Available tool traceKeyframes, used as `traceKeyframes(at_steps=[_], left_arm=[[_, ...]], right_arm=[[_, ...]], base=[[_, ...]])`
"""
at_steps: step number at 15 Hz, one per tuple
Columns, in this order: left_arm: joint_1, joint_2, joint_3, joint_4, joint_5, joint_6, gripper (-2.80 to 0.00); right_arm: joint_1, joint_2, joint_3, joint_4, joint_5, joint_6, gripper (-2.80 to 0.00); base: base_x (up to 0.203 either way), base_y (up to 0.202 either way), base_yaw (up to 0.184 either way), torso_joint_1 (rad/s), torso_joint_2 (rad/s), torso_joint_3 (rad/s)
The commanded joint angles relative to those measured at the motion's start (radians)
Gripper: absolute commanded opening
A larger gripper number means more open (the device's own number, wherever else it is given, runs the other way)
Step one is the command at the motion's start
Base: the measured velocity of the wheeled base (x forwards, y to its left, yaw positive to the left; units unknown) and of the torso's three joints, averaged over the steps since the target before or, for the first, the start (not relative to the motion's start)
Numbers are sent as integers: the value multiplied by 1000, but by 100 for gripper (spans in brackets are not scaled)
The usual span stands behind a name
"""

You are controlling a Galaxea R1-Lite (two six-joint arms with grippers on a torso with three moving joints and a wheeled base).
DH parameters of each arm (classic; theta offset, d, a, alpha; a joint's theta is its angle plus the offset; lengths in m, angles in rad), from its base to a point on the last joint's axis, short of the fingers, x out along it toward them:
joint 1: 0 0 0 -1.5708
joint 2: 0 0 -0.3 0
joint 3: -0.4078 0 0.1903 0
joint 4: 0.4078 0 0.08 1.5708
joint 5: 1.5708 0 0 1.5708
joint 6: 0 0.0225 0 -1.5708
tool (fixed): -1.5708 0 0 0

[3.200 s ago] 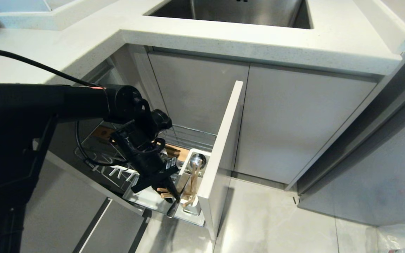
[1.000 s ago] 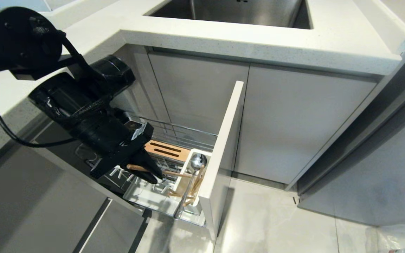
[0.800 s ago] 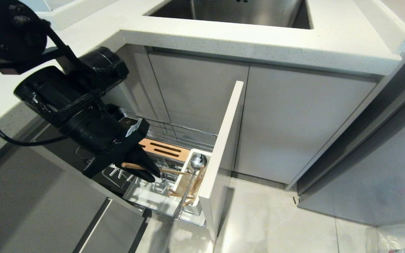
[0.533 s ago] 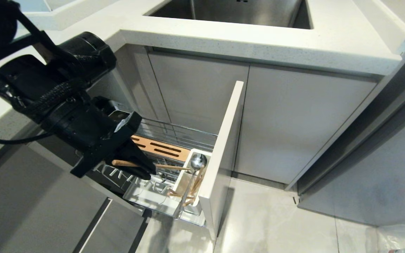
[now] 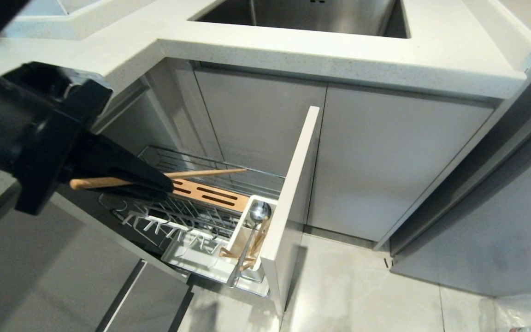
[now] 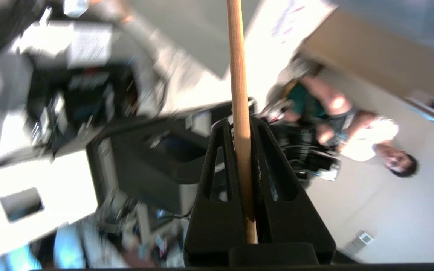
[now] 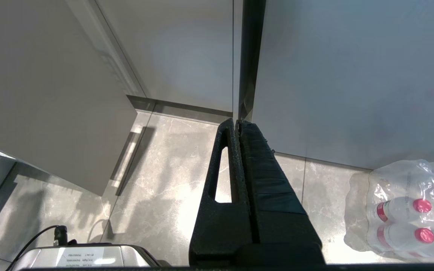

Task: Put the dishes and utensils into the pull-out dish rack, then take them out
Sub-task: Take the chopsticks out of the cupboard

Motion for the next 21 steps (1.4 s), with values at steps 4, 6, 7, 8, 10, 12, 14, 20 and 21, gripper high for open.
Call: traceKeyframes(at_steps=[4, 6, 7, 8, 10, 12, 14, 20, 21], left_arm=[[-6, -232, 2, -105, 21, -6, -280], [-3, -309, 3, -170, 72, -2, -280], [2, -340, 4, -203, 106, 0, -280], [21, -362, 4, -230, 132, 6, -280], [145, -407, 4, -286, 185, 50, -280], [283, -439, 4, -335, 256, 109, -280], [452, -448, 4, -358, 320, 168, -280], [931, -351, 12, -370, 449, 281, -280], [960, -324, 35, -367, 454, 256, -280]], right_arm=[[0, 0, 2, 0, 0, 1, -280], [0, 0, 2, 0, 0, 1, -280], [0, 0, 2, 0, 0, 1, -280], [0, 0, 2, 0, 0, 1, -280], [0, 0, 2, 0, 0, 1, -280], [0, 0, 2, 0, 0, 1, -280], [0, 0, 2, 0, 0, 1, -280], [0, 0, 2, 0, 0, 1, -280], [0, 0, 2, 0, 0, 1, -280]], base=[[0, 0, 0, 0, 0, 0], [0, 0, 0, 0, 0, 0], [0, 0, 0, 0, 0, 0], [0, 0, 0, 0, 0, 0], [0, 0, 0, 0, 0, 0], [0, 0, 0, 0, 0, 0], [0, 0, 0, 0, 0, 0], [0, 0, 0, 0, 0, 0], [0, 0, 0, 0, 0, 0]])
